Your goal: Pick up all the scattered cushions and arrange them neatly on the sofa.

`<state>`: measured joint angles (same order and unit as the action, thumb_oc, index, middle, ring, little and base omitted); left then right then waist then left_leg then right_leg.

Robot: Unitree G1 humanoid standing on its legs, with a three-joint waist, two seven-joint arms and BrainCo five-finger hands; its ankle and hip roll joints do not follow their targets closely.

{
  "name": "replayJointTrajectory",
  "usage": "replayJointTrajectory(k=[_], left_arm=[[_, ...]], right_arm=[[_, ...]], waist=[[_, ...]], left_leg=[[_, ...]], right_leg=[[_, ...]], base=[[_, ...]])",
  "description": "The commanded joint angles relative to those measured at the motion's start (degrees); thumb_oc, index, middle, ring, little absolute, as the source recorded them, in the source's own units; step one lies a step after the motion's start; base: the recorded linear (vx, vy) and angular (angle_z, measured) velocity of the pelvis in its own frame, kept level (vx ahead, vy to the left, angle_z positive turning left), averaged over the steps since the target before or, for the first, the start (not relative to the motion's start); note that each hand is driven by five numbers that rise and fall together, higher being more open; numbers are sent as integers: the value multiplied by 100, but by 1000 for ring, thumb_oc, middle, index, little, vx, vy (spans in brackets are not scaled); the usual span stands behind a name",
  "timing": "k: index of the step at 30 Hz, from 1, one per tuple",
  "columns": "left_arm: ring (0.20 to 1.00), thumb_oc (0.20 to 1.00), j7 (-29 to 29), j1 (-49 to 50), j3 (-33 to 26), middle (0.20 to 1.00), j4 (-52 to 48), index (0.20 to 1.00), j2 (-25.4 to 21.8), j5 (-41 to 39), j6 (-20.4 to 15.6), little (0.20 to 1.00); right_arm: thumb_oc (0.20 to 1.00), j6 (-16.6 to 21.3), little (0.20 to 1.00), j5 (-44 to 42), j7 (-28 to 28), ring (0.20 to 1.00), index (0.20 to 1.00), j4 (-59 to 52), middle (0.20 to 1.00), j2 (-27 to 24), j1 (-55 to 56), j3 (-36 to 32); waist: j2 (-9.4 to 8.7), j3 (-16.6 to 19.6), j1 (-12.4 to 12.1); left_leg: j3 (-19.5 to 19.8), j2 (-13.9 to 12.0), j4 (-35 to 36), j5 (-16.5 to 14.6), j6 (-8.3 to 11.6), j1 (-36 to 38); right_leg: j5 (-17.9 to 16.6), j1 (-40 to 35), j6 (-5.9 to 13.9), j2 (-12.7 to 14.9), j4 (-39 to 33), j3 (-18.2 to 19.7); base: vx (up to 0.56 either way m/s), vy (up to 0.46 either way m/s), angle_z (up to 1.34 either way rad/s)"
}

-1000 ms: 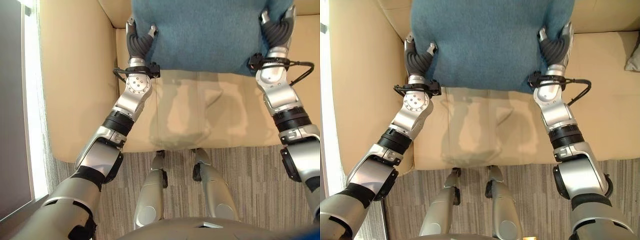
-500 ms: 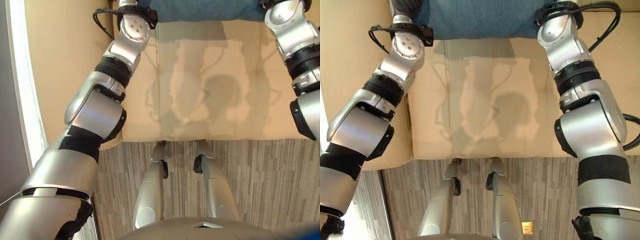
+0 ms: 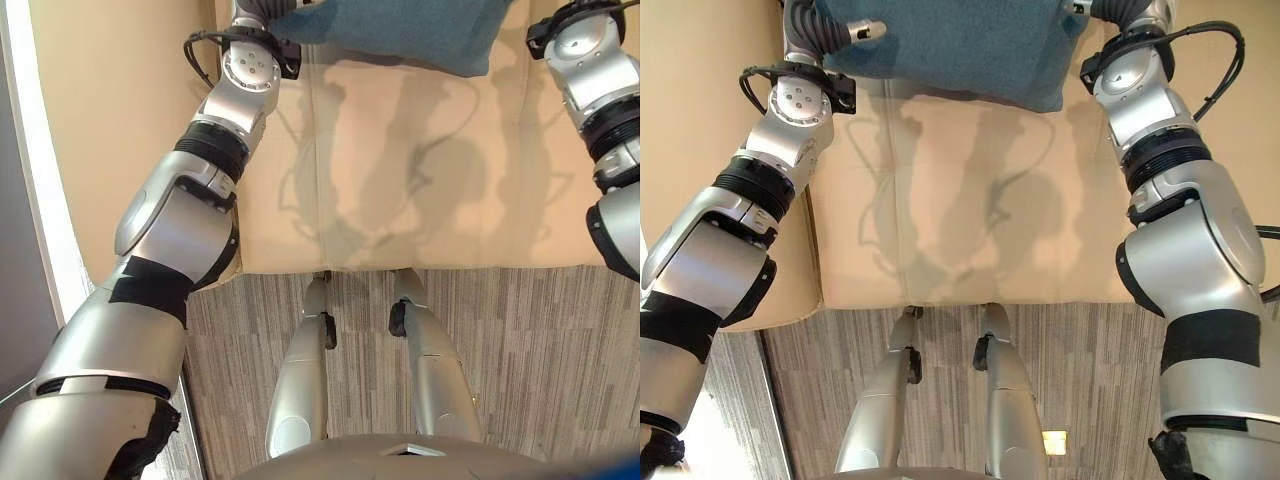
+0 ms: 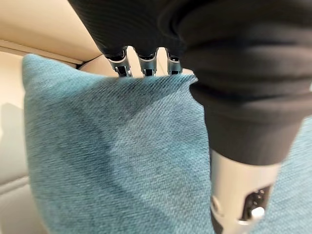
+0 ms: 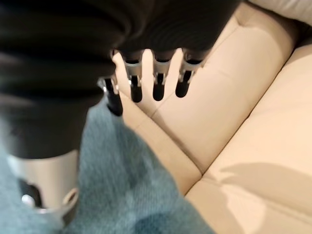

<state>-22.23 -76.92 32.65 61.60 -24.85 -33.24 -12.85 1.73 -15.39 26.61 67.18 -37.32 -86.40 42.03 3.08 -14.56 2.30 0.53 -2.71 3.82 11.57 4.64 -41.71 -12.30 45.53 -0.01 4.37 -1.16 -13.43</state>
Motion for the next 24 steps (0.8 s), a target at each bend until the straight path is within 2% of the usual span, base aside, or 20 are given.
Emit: replayJointTrajectory(k=[1, 5, 6, 8, 9, 10, 11, 12, 14, 16, 18, 20, 23, 24], left_arm=[[1000, 1000, 129, 223, 66, 1000, 185, 1000, 99, -183, -324, 1000], [1000, 1000, 223, 892, -146, 1000, 264, 1000, -439, 244, -218, 1000], [1000, 1000, 222, 895, -144, 1000, 262, 1000, -439, 246, -217, 1000], [1000, 1000, 240, 1109, -299, 1000, 392, 1000, -1090, 703, -156, 1000], [1000, 1000, 240, 1111, -293, 1000, 391, 1000, -1090, 704, -156, 1000], [1000, 1000, 222, 1318, -488, 1000, 286, 1000, -1490, 807, -195, 1000], [1000, 1000, 219, 1467, -572, 1000, 142, 1000, -1636, 836, -225, 1000], [1000, 1000, 202, 1934, -866, 1000, -314, 1000, -1910, 959, -308, 1000], [1000, 1000, 190, 2560, -1218, 1000, -915, 1000, -2001, 1034, -417, 1000], [1000, 1000, 232, 3709, -1816, 1000, -1952, 1000, -1839, 1167, -537, 1000], [1000, 1000, 317, 4540, -2202, 1000, -2594, 1000, -1553, 1177, -546, 1000], [1000, 1000, 629, 6344, -2804, 1000, -3616, 1000, -687, 1413, -453, 1000], [1000, 1000, 904, 7352, -2915, 1000, -3460, 1000, -293, 1899, -188, 1000], [1000, 1000, 1058, 7612, -2866, 1000, -3086, 1000, -107, 1949, -49, 1000]], right_arm=[[1000, 198, 1000, 71, 68, 1000, 1000, 247, 1000, 54, 185, 93], [1000, 364, 1000, 137, -18, 1000, 1000, -84, 1000, -370, 538, -77], [1000, 363, 1000, 138, -17, 1000, 1000, -89, 1000, -370, 544, -82], [1000, 555, 1000, 226, -73, 1000, 1000, -592, 1000, -852, 1110, -377], [1000, 552, 1000, 230, -71, 1000, 1000, -602, 1000, -854, 1125, -388], [1000, 683, 1000, 311, -57, 1000, 1000, -893, 1000, -1218, 1573, -680], [1000, 728, 1000, 312, -53, 1000, 1000, -1054, 1000, -1329, 1879, -925], [1000, 837, 1000, 271, -55, 1000, 1000, -1380, 1000, -1521, 2628, -1535], [1000, 941, 1000, 249, -67, 1000, 1000, -1787, 1000, -1562, 3440, -2213], [1000, 1006, 1000, 446, -160, 1000, 1000, -2407, 1000, -1348, 4802, -3074], [1000, 946, 1000, 744, -248, 1000, 1000, -2833, 1000, -1137, 5698, -3535], [1000, 844, 1000, 1445, -563, 1000, 1000, -3368, 1000, -262, 7612, -4260], [1000, 783, 1000, 1960, -838, 1000, 1000, -3361, 1000, 302, 8453, -4303], [1000, 759, 1000, 2022, -1011, 1000, 1000, -3196, 1000, 524, 8587, -4157]], waist=[[-188, 811, -58], [-202, 796, -70], [-205, 797, -71], [-209, 816, -27], [-214, 822, -29], [-202, 853, -4], [-202, 871, 2], [-180, 897, 18], [-184, 932, 35], [-219, 996, 57], [-247, 1034, 74], [-331, 1085, 118], [-383, 1068, 116], [-396, 1081, 106]], left_leg=[[-144, 83, 118, -190, 499, 259], [-155, 71, 118, -185, 502, 293], [-156, 71, 118, -185, 502, 294], [-178, 51, 118, -200, 510, 304], [-178, 52, 118, -200, 510, 303], [-174, 47, 118, -207, 513, 291], [-173, 44, 118, -214, 513, 291], [-168, 35, 118, -232, 509, 327], [-165, 29, 118, -285, 500, 434], [-168, 42, 118, -394, 489, 748], [-174, 39, 118, -463, 482, 1008], [-209, 8, 118, -671, 450, 1849], [-281, -16, 118, -744, 372, 2461], [-315, -19, 118, -781, 318, 2713]], right_leg=[[232, -429, 1179, 84, -384, 224], [235, -467, 1175, 89, -384, 223], [235, -467, 1175, 89, -384, 223], [225, -464, 1175, 98, -384, 208], [225, -462, 1175, 98, -384, 208], [224, -453, 1183, 100, -384, 198], [228, -449, 1185, 99, -384, 197], [246, -493, 1189, 101, -384, 181], [283, -604, 1186, 111, -384, 153], [374, -953, 1168, 113, -384, 123], [445, -1235, 1153, 129, -384, 85], [657, -2135, 1099, 160, -384, 4], [777, -2754, 1073, 185, -384, -16], [834, -3012, 1052, 169, -384, 0]], base=[[0, 0, 0], [-1, -9, 0], [0, 0, 0], [0, 0, 0], [0, 0, 0], [0, 0, 0], [0, 0, 0], [0, 0, 0], [31, -7, 6], [68, -31, -1], [87, -35, 6], [171, -18, 7], [109, 16, 5], [55, 27, 6]])
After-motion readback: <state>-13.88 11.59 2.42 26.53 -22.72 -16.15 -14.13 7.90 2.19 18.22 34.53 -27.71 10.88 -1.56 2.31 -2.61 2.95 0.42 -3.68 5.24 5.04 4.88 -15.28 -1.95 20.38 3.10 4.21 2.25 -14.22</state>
